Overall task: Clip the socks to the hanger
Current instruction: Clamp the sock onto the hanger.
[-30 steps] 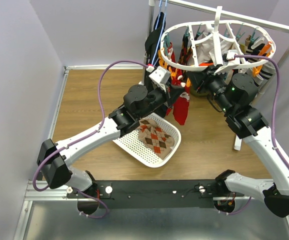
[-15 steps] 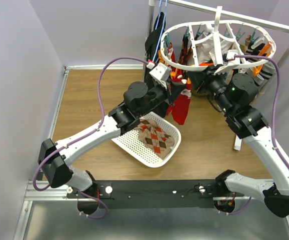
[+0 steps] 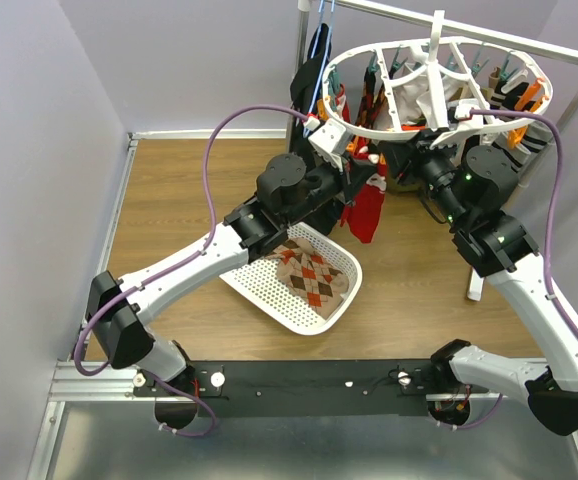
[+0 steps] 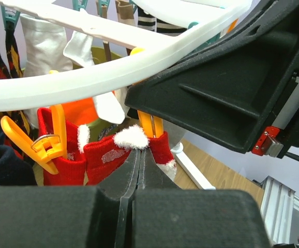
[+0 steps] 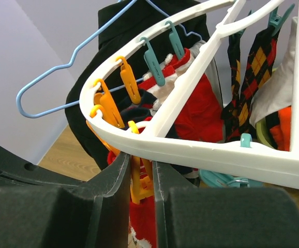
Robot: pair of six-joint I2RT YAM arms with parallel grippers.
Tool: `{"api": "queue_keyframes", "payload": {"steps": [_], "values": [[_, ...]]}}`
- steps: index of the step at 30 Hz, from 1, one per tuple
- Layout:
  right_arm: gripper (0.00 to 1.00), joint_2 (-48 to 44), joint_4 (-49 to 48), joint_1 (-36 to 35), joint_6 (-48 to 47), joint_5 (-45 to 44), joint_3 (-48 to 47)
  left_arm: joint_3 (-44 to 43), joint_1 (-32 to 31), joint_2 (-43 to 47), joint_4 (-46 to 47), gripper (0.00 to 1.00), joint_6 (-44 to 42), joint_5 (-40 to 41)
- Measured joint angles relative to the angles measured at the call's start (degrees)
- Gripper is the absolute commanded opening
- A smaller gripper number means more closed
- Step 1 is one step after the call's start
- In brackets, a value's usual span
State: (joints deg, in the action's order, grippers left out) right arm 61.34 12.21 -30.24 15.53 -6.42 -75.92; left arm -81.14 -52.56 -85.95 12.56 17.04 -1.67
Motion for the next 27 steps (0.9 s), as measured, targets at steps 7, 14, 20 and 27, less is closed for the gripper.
{"api": "queue_keyframes", "payload": {"steps": [7, 14, 20, 27], "values": [[0.61, -0.07, 0.76, -0.17, 0.37, 0.98, 0.00, -0.61, 0.04, -0.39, -0.20, 0.00, -0.07, 0.37], [0.66, -0.26, 1.29, -0.20, 0.98, 1.31, 0.02, -0.68, 0.04, -0.44, 0.15, 0.16, -0.07, 0.39], [0.70, -1.53, 4.81, -0.20, 0.94, 1.29, -0.57, -0.59, 0.04, -0.39, 0.20, 0.41, -0.13, 1.46], [0.71, -1.99, 14.03, -0.20, 0.26, 1.44, -8.13, 2.84, 0.04, 2.64, 0.20, 0.60, -1.38, 2.93]]}}
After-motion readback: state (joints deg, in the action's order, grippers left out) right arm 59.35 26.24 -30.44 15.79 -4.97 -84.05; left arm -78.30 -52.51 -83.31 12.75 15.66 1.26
